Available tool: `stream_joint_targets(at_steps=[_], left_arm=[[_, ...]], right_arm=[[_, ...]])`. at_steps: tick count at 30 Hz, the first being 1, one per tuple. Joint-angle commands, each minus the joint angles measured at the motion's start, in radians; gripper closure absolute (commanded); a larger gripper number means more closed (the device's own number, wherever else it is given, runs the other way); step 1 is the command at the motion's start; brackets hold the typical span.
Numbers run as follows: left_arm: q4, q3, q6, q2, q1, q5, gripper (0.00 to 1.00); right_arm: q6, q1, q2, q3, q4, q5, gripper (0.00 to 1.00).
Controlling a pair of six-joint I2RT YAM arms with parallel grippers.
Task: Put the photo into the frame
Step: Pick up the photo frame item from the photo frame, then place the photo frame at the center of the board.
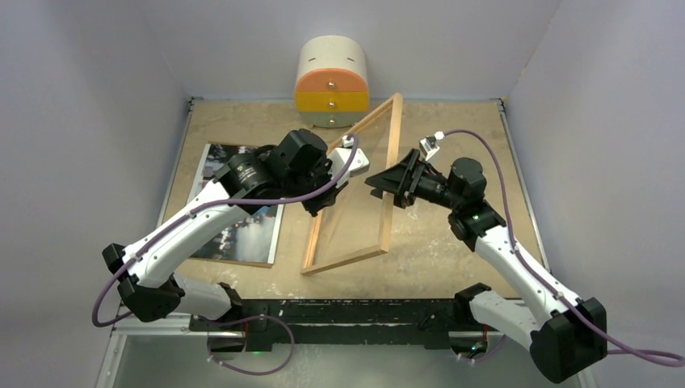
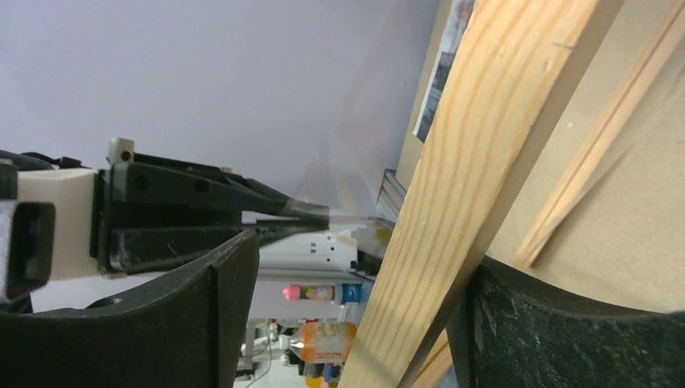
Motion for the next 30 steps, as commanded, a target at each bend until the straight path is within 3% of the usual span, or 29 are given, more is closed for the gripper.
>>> stream_joint_targets(at_steps=[1, 15, 23, 30], left_arm=[[0.02, 0.045, 0.018, -0.031, 0.0, -0.03, 0.97], [0.06, 0.186, 0.096, -0.025, 0.002, 0.087, 1.0], [0.089, 0.136, 0.173, -0.024, 0.001, 0.032, 1.0], [0.099, 0.192, 0.265, -0.001, 0.001, -0.038, 1.0]], right_arm=[[-0.063, -0.032, -0.051, -0.018, -0.041, -0.06, 0.21], [-0.41, -0.043, -0.03, 0.043, -0.435, 0.028, 0.3], [-0.482, -0.043, -0.012, 0.014, -0.489, 0.077, 0.48], [-0.52, -0.043, 0.014, 0.004, -0.542, 0.165, 0.51]])
